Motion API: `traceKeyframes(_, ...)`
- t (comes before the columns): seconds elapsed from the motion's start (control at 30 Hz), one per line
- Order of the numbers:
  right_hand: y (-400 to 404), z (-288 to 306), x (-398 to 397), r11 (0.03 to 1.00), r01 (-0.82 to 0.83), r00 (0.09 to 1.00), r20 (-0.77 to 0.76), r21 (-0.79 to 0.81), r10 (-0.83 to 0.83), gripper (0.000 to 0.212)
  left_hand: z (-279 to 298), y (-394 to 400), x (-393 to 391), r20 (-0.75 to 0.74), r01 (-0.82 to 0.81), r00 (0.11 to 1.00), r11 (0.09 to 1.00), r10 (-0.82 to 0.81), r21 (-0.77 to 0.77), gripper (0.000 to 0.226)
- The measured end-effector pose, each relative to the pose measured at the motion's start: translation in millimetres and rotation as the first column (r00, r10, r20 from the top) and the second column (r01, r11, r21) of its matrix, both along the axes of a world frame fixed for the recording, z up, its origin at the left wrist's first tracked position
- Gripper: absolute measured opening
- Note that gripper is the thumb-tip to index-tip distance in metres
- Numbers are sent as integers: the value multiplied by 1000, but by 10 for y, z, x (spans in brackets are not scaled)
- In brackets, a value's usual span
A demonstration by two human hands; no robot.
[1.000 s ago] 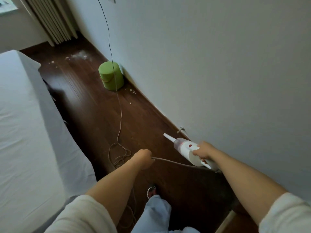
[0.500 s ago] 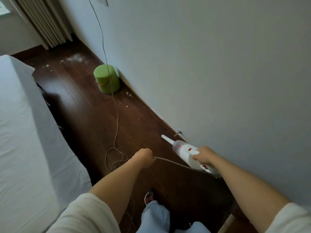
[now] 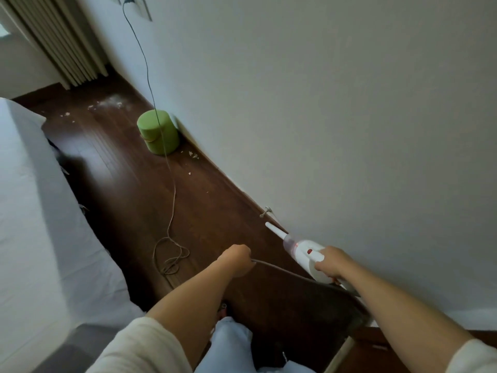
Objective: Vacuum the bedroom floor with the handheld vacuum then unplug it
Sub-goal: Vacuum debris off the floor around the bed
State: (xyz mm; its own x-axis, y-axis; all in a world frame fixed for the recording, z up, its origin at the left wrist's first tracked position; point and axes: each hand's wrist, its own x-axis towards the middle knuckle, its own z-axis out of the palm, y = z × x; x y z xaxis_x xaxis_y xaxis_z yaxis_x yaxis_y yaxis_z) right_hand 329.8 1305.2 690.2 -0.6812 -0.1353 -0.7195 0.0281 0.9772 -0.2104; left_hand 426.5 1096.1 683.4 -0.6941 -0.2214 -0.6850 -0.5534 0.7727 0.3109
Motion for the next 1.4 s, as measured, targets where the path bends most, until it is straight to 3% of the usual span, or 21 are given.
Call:
traceKeyframes(0.53, -1087, 178, -491, 952, -269, 963, -13, -145, 270, 43, -144, -1063, -128, 56, -151, 987, 988, 152, -30, 29)
traceKeyframes(0.8, -1520, 391, -758, 967, -121, 992, -4, -224, 123, 37, 75, -1800, -786, 8, -8, 1000, 1000, 8, 13, 33)
traceKeyframes(1.0, -1606, 405, -835, 972, -45, 999, 6, -231, 47, 7, 74, -1929, -1072, 23, 92, 995, 995, -92, 26, 34)
traceKeyframes(1.23, -1812, 222, -725, 979, -152, 988, -43, -137, 148, 13, 136, -1876, -890, -16, -32, 999, 999, 32, -10, 31)
traceKeyframes(1.3, -1858, 144, -683, 977, -175, 984, -45, -125, 171, 37, 135, -1896, -732, 2, -69, 998, 997, 69, -28, 31)
traceKeyframes(1.4, -1909, 44, -644, 966, -209, 978, -40, -153, 206, 46, 105, -1887, -453, 54, -126, 990, 992, 127, -20, 31)
